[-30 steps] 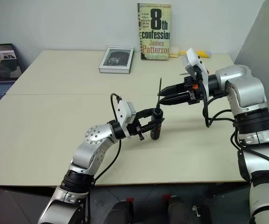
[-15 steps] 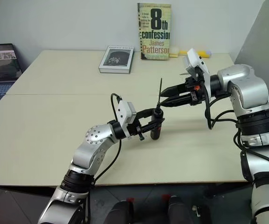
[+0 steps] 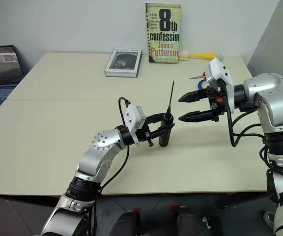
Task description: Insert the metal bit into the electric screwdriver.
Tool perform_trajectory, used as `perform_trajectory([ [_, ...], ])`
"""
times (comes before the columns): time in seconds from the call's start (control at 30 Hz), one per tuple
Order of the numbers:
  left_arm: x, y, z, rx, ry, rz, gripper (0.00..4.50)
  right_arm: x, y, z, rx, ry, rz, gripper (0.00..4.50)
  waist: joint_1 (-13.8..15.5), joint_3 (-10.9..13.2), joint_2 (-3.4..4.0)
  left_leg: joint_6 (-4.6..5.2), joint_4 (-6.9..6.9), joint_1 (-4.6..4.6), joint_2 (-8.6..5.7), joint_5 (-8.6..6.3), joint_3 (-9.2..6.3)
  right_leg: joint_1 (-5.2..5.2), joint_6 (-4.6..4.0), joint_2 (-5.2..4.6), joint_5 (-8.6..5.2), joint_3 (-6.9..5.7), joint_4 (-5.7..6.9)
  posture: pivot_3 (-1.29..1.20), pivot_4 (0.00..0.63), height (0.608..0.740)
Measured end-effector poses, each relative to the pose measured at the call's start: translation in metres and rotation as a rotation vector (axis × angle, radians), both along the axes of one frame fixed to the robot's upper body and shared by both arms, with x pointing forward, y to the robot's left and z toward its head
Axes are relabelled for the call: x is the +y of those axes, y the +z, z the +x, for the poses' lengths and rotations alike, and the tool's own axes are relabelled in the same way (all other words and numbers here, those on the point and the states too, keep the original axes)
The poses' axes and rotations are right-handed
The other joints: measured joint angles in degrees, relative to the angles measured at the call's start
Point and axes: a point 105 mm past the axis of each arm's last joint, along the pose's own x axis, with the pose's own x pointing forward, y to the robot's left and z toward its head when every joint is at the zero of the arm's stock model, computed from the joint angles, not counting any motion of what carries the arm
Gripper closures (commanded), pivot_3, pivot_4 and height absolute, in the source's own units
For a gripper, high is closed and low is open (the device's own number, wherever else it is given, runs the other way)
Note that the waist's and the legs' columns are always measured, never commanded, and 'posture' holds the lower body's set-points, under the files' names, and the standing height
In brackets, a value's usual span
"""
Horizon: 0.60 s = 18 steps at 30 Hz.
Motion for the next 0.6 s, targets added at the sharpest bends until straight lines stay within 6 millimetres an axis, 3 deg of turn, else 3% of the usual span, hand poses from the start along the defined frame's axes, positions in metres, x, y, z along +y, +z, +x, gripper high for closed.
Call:
perform_trajectory([
  [0.2, 0.010, 0.026, 0.016, -0.107, 0.064, 0.109, 2.85, -0.019, 0.000, -0.017, -0.034, -0.088, 0.002, 1.26, -0.05, 0.03, -0.03, 0.00, -0.04, -0.08, 0.00, 0.00, -0.01, -0.09, 0.01, 0.00, -0.02, -0.01, -0.03, 0.00, 0.150, 0.740],
  [0.37, 0.031, 0.051, 0.034, -0.246, 0.109, 0.391, 2.85, -0.025, -0.012, -0.028, -0.052, -0.136, -0.033, 1.26, -0.10, 0.04, -0.02, 0.00, -0.04, -0.19, 0.00, 0.00, 0.02, -0.20, 0.02, 0.00, -0.02, 0.00, -0.05, 0.00, 0.150, 0.740],
  [0.43, 0.039, 0.045, 0.042, -0.252, 0.116, 0.519, 2.85, -0.026, -0.019, -0.030, -0.064, -0.157, -0.053, 1.26, -0.09, 0.04, -0.02, -0.01, -0.04, -0.21, -0.01, -0.01, 0.04, -0.20, 0.02, -0.01, -0.03, 0.01, -0.06, 0.00, 0.150, 0.740],
  [0.53, 0.052, 0.009, 0.056, -0.184, 0.129, 0.731, 2.85, -0.027, -0.027, -0.032, -0.100, -0.193, -0.087, 1.26, -0.04, 0.04, -0.03, 0.00, -0.03, -0.31, -0.01, -0.01, 0.03, -0.31, 0.03, -0.01, -0.03, 0.00, -0.06, 0.00, 0.150, 0.740],
  [0.6, 0.048, -0.001, 0.058, -0.214, 0.102, 0.797, 2.85, -0.029, -0.028, -0.030, -0.145, -0.226, -0.116, 1.26, 0.01, 0.05, -0.04, 0.00, -0.01, -0.45, 0.00, 0.00, 0.00, -0.43, 0.04, -0.01, -0.03, -0.02, -0.04, 0.00, 0.150, 0.740],
])
